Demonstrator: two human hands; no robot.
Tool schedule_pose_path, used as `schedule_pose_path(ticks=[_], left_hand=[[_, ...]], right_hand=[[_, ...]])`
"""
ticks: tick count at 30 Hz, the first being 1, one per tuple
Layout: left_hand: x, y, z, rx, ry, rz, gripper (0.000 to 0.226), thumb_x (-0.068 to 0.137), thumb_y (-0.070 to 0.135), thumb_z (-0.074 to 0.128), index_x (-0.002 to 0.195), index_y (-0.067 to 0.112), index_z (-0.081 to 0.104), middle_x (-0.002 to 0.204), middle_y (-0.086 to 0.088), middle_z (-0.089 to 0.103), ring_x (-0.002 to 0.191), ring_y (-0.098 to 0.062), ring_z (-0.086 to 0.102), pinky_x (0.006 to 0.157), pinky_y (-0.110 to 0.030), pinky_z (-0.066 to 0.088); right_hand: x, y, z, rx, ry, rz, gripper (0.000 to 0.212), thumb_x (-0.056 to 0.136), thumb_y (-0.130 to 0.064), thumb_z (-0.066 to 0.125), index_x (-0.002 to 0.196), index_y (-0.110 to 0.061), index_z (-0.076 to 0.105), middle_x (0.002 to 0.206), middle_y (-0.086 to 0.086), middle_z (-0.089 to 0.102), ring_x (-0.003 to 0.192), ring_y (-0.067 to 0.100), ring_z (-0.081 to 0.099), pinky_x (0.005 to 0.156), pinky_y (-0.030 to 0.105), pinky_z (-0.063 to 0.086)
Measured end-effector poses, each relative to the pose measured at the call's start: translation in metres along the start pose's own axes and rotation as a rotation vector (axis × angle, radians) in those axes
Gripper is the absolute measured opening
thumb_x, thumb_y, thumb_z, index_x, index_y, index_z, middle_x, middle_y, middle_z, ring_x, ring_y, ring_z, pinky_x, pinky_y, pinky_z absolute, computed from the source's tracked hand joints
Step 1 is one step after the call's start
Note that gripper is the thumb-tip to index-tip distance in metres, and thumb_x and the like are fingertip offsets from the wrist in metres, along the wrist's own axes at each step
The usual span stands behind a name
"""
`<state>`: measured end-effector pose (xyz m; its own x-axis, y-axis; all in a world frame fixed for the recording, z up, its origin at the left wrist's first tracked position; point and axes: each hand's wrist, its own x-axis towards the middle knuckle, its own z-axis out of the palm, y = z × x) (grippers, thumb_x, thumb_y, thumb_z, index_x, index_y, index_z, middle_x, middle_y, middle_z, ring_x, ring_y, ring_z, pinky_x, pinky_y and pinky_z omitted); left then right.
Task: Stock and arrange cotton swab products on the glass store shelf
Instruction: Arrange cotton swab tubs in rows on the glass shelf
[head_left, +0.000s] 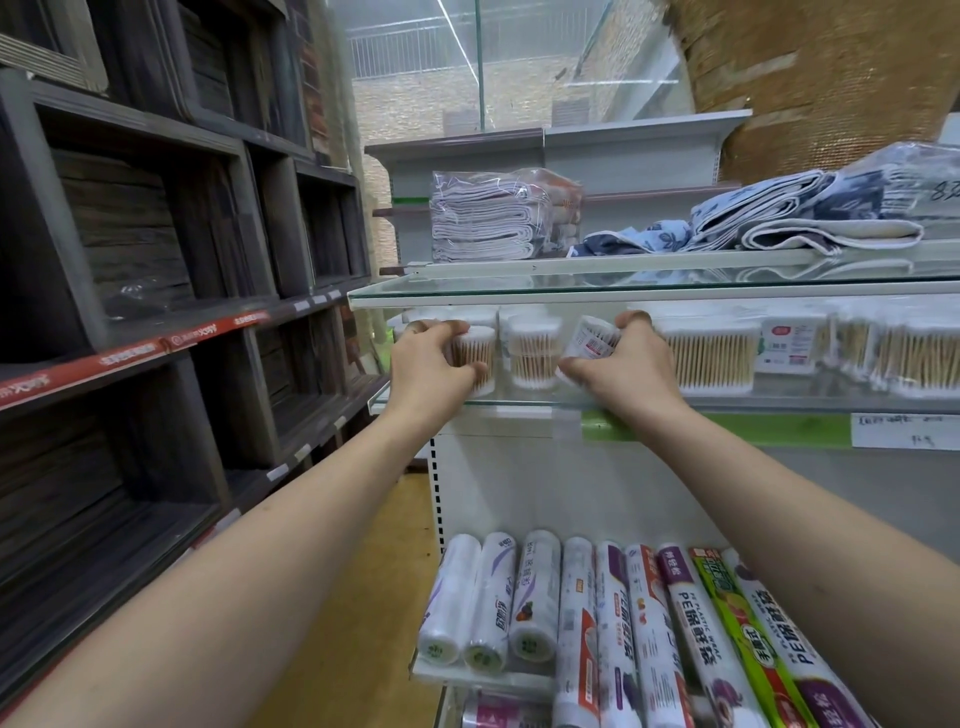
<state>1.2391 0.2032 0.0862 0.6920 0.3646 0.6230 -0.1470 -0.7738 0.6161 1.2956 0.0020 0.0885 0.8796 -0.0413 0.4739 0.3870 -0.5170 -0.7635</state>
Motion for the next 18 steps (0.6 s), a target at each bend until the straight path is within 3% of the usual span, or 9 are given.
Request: schedule_pose_path(ticks=[5, 9, 12, 16, 18], left_hand=[[0.004, -0.002, 0.005, 0.013, 0.039, 0.021, 0.054, 0.081, 0.021, 0.084, 0.132, 0.015, 0.065, 0.119, 0.002, 0.042, 0.111, -0.016, 0.045, 0.094, -0.017, 0.03], [0.002, -0.006, 0.012, 0.036, 0.086, 0.032, 0.049, 0.084, 0.02, 0.08, 0.131, 0.016, 0.063, 0.124, -0.001, 0.043, 0.111, -0.016, 0.045, 0.092, -0.02, 0.03], [0.002, -0.008, 0.015, 0.055, 0.099, 0.048, 0.045, 0.086, 0.019, 0.079, 0.127, 0.019, 0.061, 0.12, 0.001, 0.041, 0.105, -0.015, 0.043, 0.088, -0.024, 0.034], [0.005, -0.007, 0.016, 0.089, 0.105, 0.06, 0.042, 0.085, 0.021, 0.079, 0.124, 0.02, 0.062, 0.115, 0.004, 0.038, 0.104, -0.016, 0.043, 0.086, -0.025, 0.033], [0.007, -0.008, 0.018, 0.105, 0.106, 0.054, 0.043, 0.086, 0.023, 0.078, 0.126, 0.021, 0.063, 0.121, 0.0, 0.042, 0.11, -0.017, 0.044, 0.088, -0.023, 0.031]], right_hand=[[0.001, -0.003, -0.002, -0.051, -0.059, -0.013, 0.054, 0.072, -0.039, 0.084, 0.109, -0.02, 0.05, 0.113, 0.012, 0.065, 0.11, 0.03, 0.058, 0.092, 0.034, 0.047], [0.002, -0.005, -0.003, -0.048, -0.07, 0.009, 0.065, 0.074, -0.041, 0.083, 0.123, -0.015, 0.049, 0.122, 0.014, 0.057, 0.117, 0.033, 0.054, 0.095, 0.035, 0.044], [0.004, -0.007, -0.004, -0.011, -0.077, 0.025, 0.054, 0.079, -0.041, 0.079, 0.113, -0.017, 0.044, 0.108, 0.005, 0.052, 0.111, 0.028, 0.055, 0.091, 0.035, 0.045], [0.008, -0.008, -0.001, 0.073, -0.115, 0.058, 0.057, 0.084, -0.045, 0.071, 0.128, -0.014, 0.053, 0.111, 0.003, 0.056, 0.106, 0.031, 0.063, 0.095, 0.048, 0.052], [0.011, -0.006, 0.0, 0.121, -0.135, 0.075, 0.041, 0.083, -0.045, 0.067, 0.114, -0.019, 0.059, 0.107, 0.003, 0.062, 0.101, 0.031, 0.065, 0.092, 0.05, 0.054]])
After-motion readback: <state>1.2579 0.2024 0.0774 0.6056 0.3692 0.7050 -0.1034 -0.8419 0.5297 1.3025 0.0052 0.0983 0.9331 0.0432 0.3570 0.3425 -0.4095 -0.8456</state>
